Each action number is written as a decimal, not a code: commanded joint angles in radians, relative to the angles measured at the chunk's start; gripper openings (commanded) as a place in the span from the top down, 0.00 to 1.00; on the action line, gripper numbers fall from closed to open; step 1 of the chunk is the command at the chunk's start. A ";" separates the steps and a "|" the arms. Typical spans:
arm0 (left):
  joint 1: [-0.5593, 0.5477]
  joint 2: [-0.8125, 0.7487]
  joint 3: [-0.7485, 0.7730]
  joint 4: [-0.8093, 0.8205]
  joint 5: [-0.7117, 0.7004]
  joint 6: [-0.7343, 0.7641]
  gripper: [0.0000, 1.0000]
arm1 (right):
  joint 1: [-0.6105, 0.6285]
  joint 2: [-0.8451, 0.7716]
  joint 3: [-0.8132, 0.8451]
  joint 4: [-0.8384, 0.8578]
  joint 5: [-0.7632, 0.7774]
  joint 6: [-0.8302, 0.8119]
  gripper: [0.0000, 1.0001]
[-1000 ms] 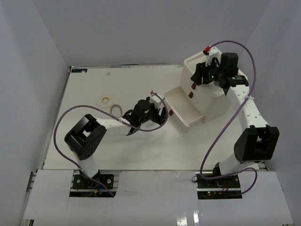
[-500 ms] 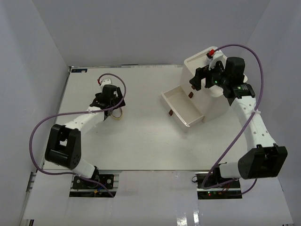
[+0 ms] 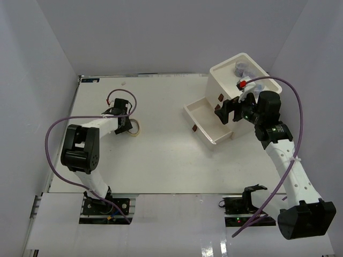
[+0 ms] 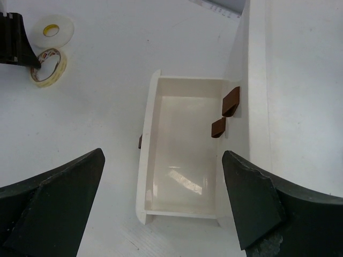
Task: Sort the stationery into containers
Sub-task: Pick up the stationery from the center of the board, then place the stationery in the drawer, then pick up the stationery from the center of the board, then place the stationery in the storage box, then close the drawer in the storage box, then reset both arms
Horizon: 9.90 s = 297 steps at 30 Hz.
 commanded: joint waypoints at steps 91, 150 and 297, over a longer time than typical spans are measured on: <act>0.241 0.200 0.374 -0.015 0.083 0.023 0.18 | 0.025 -0.234 -0.206 0.116 0.086 0.066 0.02; -0.600 0.401 0.928 -0.171 -0.012 -0.078 0.56 | 0.033 -0.319 -0.188 0.061 0.125 0.071 0.02; -0.502 -0.667 0.081 0.213 0.156 0.248 0.02 | -0.012 -0.453 0.104 -0.042 0.635 0.066 0.10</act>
